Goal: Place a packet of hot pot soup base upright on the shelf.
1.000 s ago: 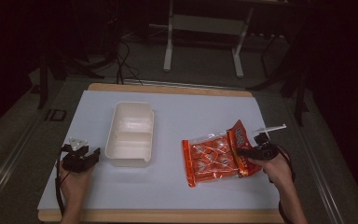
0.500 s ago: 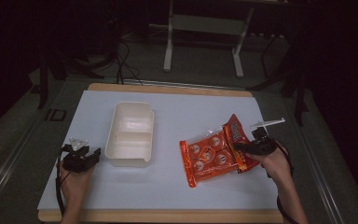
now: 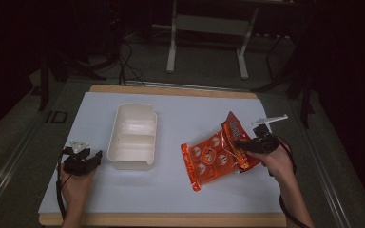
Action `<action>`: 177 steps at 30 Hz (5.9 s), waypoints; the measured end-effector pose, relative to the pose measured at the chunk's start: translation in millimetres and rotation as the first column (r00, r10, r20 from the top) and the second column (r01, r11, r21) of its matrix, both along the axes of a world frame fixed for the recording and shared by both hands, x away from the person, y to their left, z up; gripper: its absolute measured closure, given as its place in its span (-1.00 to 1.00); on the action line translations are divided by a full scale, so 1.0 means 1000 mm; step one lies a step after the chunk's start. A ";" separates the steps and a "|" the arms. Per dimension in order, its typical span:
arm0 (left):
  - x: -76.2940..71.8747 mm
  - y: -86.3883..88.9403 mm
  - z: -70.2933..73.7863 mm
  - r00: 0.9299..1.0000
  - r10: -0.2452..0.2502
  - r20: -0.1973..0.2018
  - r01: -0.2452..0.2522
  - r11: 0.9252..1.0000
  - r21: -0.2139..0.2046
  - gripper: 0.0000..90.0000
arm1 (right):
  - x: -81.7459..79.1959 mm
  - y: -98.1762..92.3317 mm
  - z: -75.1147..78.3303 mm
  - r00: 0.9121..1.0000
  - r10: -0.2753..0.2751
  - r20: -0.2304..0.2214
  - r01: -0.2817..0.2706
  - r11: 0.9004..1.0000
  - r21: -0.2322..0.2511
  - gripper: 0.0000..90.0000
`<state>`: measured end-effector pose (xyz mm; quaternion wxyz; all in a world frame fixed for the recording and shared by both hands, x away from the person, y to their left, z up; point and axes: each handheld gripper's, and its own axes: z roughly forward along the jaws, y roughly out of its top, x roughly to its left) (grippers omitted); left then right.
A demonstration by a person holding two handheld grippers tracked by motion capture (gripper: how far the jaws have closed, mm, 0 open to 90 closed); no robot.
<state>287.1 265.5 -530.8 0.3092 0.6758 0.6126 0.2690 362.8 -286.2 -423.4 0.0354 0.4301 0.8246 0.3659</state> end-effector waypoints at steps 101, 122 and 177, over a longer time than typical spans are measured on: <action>-0.001 0.003 0.001 1.000 0.009 0.011 -0.009 1.000 -0.004 0.14 | 0.002 0.101 0.081 0.976 0.159 0.148 -0.175 0.980 0.097 1.00; -0.001 0.003 0.001 1.000 0.011 0.016 -0.011 1.000 -0.009 0.13 | 0.008 0.110 0.090 0.966 0.108 0.233 -0.142 0.980 0.137 1.00; 0.000 0.001 0.001 1.000 0.004 0.013 -0.004 1.000 -0.003 0.12 | 0.032 0.158 0.125 0.933 0.041 0.357 -0.122 0.971 0.207 1.00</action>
